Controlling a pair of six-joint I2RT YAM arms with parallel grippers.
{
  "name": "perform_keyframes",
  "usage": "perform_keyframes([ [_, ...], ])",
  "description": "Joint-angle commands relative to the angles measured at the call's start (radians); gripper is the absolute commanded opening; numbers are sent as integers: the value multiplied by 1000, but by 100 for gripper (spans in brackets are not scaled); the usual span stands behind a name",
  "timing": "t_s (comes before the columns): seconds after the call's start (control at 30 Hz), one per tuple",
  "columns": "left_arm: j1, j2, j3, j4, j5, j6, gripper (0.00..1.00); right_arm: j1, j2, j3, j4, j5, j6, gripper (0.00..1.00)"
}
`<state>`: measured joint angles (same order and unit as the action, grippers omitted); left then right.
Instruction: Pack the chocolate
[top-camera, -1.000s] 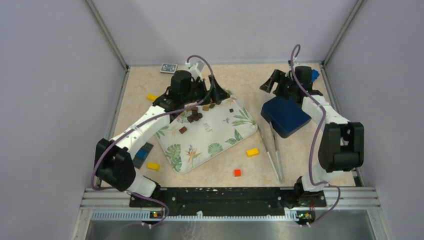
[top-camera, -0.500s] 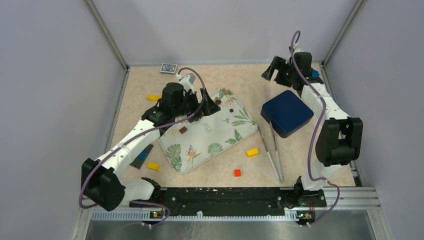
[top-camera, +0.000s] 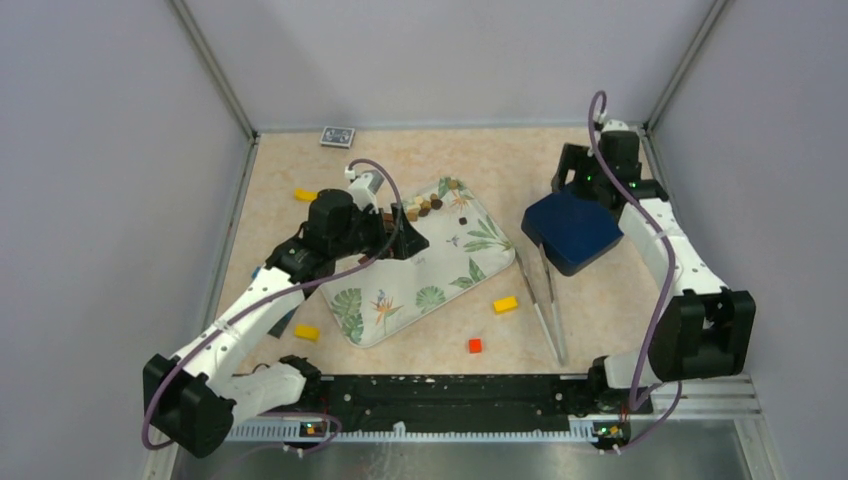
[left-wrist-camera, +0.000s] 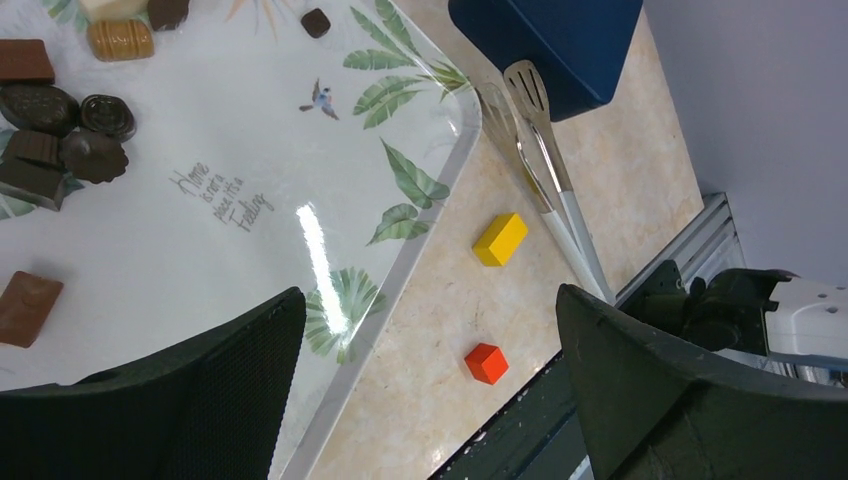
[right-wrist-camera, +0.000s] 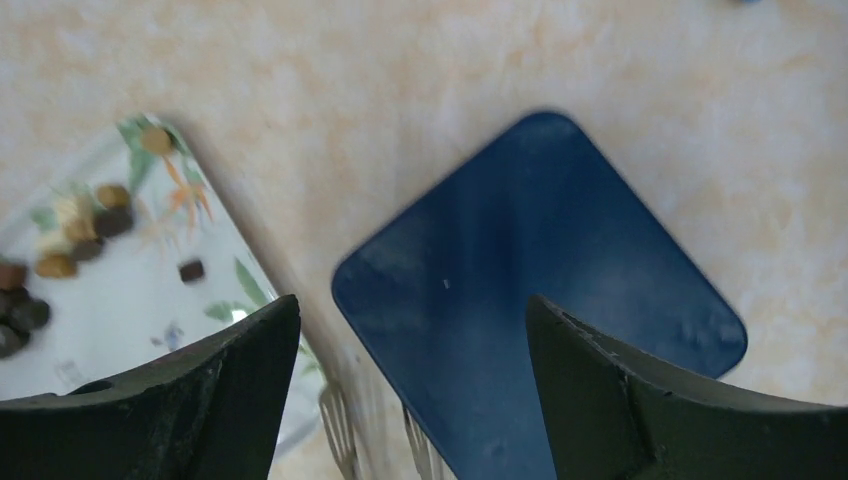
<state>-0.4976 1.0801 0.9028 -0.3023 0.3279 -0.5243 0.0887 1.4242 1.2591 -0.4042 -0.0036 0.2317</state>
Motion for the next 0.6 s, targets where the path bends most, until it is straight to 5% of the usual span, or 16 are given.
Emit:
perform_keyframes([
  [0.0, -2, -10, -11, -16, 58, 59, 99, 0, -82, -139, -72, 16, -37, 79],
  [0.13, -2, 0, -50, -5, 106, 35, 99, 0, -116, -175, -99, 55, -62, 60],
  [0.27, -3, -17, -77, -10, 123, 27, 99, -5, -108, -144, -142, 150, -98, 22],
  [0.4, -4, -33, -90, -26, 107, 32, 99, -9, -75, -107, -182, 162, -112, 12],
  [0.57, -4, -19, -89, -28, 118, 37, 99, -9, -48, -163, -167, 143, -99, 11],
])
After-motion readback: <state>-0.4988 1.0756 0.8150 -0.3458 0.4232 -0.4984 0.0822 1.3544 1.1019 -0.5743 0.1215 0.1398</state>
